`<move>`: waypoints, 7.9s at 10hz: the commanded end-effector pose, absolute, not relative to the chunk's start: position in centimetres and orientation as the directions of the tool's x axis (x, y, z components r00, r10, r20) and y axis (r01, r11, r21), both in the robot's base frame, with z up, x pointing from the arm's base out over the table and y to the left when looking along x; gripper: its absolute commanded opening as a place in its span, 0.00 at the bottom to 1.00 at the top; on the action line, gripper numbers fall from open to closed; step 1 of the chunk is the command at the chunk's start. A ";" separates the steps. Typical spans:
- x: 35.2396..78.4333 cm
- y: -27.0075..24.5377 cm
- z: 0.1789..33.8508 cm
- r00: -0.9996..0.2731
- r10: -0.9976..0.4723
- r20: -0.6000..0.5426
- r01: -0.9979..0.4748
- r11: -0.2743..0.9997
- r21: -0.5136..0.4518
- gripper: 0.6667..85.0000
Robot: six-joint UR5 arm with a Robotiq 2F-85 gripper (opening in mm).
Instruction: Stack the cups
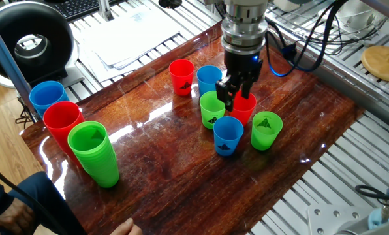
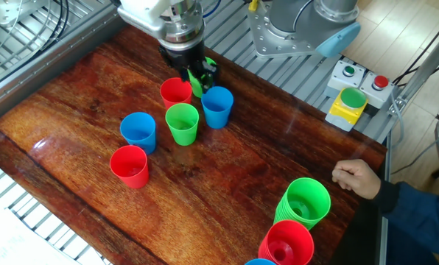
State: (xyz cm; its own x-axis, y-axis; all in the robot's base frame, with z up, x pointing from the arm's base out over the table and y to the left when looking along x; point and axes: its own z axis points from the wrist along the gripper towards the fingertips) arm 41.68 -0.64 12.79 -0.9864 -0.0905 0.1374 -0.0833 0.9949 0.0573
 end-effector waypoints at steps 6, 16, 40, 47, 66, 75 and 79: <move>41.6 0.1 9.8 -0.996 0.037 0.079 0.043 0.997 0.065 0.81; 40.9 -2.2 10.1 -0.999 0.039 0.031 0.039 0.999 0.001 0.79; 38.6 -3.3 9.4 -0.193 -0.980 0.056 -0.980 0.195 0.038 0.66; 37.7 -4.7 8.7 -0.178 -0.983 0.048 -0.983 0.179 0.033 0.66; 38.9 -4.5 7.8 -0.176 -0.984 0.030 -0.984 0.176 -0.003 0.63; 39.3 -4.2 7.8 -0.223 -0.975 0.016 -0.975 0.222 -0.019 0.17; 40.0 -4.6 8.5 -0.226 -0.974 0.019 -0.974 0.225 -0.032 0.01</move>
State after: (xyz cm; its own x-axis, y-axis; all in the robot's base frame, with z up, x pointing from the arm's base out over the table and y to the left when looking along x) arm 39.42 -4.62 7.96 -0.2183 -0.9754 0.0295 -0.9758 0.2177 -0.0211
